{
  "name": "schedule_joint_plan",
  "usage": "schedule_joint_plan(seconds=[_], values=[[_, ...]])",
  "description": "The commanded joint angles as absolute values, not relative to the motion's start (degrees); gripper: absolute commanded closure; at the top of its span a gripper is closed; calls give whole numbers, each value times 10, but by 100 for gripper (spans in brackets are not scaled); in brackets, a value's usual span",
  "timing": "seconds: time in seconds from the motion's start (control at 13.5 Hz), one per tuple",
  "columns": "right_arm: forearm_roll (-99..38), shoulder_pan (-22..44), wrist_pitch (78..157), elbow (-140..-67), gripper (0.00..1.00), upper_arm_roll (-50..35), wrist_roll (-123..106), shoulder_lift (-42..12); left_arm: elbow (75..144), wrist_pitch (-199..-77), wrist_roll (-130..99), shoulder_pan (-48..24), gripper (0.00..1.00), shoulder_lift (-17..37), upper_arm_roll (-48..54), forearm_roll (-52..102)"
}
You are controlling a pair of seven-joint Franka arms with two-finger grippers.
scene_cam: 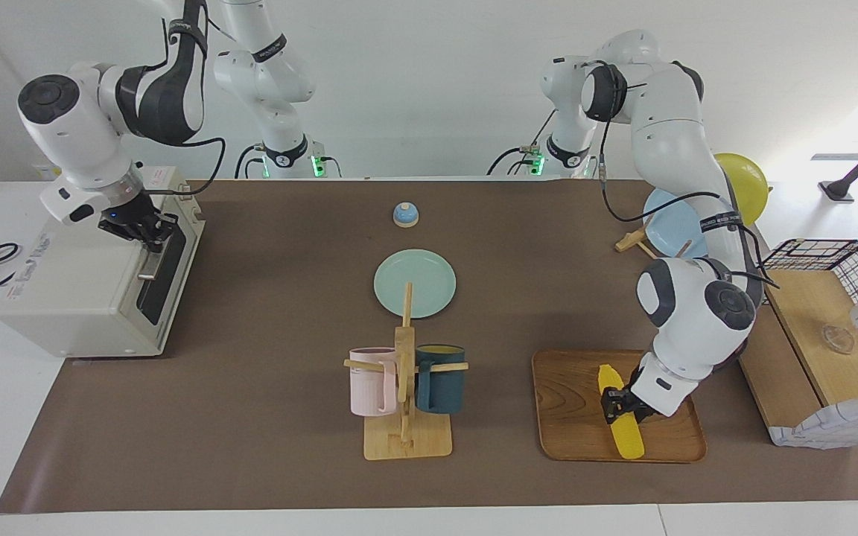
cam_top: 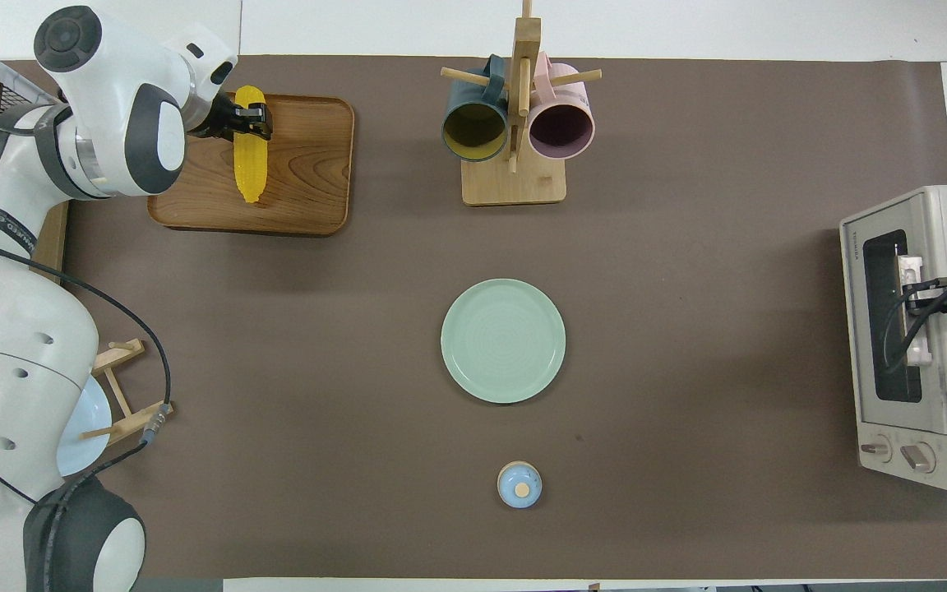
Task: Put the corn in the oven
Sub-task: 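Grasp the corn with the left gripper while the right gripper reaches the oven door, then lift the corn with the left gripper while the right gripper pulls the door open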
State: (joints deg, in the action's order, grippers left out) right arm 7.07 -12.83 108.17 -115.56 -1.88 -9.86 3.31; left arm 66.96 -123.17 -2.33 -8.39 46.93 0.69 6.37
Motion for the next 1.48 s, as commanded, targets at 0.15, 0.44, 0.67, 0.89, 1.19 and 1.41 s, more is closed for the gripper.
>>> schedule_joint_plan(seconds=[0.15,0.44,0.67,0.89,1.19,1.41], values=[[40,-101,1135,-1220,100,-23,-78,32,657,-1188,-32,-89,100,459,5,77],[36,-94,1171,-1226,100,-24,-79,2,738,-1139,-143,-105,100,322,2,106],[30,-71,1195,-1227,100,-24,-73,-13,877,-1138,-212,-150,100,191,4,108],[29,-61,1222,-1238,100,-24,-59,-26,960,-1138,-309,-235,100,119,3,108],[25,-47,1277,-1276,100,-24,-58,-24,1063,-1233,-368,-337,100,84,4,108],[25,-45,1288,-1285,100,-25,-55,-25,1087,-1301,-392,-400,100,107,4,108]])
